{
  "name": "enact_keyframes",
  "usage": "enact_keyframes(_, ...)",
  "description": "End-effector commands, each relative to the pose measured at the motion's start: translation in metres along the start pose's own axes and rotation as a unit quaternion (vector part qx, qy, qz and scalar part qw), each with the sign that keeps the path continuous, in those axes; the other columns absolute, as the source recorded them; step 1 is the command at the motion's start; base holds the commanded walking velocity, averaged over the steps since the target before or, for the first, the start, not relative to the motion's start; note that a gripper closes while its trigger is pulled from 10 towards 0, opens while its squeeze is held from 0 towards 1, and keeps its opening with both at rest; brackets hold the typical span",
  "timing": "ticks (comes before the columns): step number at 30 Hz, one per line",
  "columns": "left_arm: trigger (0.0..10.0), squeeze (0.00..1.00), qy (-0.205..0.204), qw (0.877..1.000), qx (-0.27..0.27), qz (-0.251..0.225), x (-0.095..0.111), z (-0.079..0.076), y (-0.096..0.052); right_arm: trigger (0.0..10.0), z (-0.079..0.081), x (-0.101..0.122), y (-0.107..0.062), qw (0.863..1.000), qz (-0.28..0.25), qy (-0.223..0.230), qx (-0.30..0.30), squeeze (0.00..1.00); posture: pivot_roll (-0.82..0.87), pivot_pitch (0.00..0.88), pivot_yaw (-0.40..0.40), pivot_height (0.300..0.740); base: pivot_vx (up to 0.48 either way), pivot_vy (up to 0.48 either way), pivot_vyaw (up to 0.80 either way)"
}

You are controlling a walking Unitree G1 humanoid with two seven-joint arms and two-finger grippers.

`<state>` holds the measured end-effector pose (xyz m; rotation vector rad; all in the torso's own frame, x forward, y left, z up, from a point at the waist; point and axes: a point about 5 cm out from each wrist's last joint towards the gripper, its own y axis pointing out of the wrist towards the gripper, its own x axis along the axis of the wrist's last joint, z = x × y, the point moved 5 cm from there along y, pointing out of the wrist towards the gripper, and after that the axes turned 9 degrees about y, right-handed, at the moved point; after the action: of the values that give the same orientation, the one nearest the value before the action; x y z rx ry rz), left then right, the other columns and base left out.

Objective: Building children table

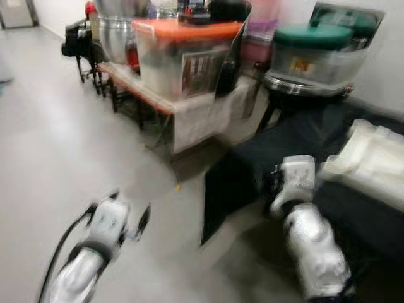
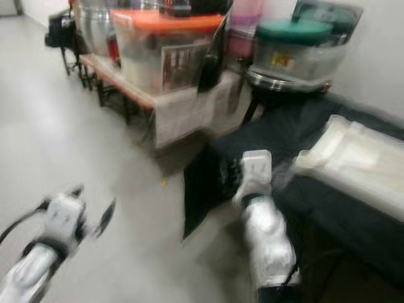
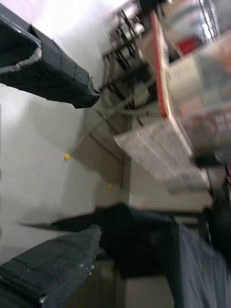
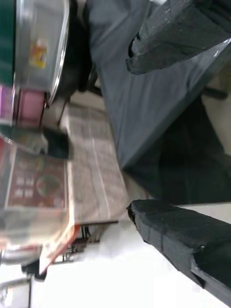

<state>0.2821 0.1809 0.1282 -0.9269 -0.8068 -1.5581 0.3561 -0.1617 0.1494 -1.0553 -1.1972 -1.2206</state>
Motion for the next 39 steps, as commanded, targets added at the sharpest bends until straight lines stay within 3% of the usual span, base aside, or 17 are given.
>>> enact_keyframes(1, 10.0, 0.00, 0.004, 1.000, -0.006, 0.003, -0.002, -0.001, -0.001, 10.0, -0.007, 0.000, -0.001, 1.000, 0.004, -0.007, -0.011, 0.00, 0.00, 0.000, -0.058, 0.740, 0.000, 0.000, -0.80)
enact_keyframes(19, 10.0, 0.00, 0.022, 1.000, -0.013, 0.005, -0.003, 0.004, -0.008, 10.0, -0.006, -0.012, -0.016, 1.000, 0.020, -0.009, -0.007, 0.00, 0.01, 0.000, -0.045, 0.740, 0.000, 0.000, -0.80)
enact_keyframes(39, 10.0, 0.00, 0.029, 0.999, -0.022, -0.003, -0.001, 0.000, -0.006, 10.0, -0.011, -0.018, -0.022, 0.999, 0.034, -0.016, -0.019, 0.00, 0.00, 0.000, -0.040, 0.740, 0.000, 0.000, -0.80)
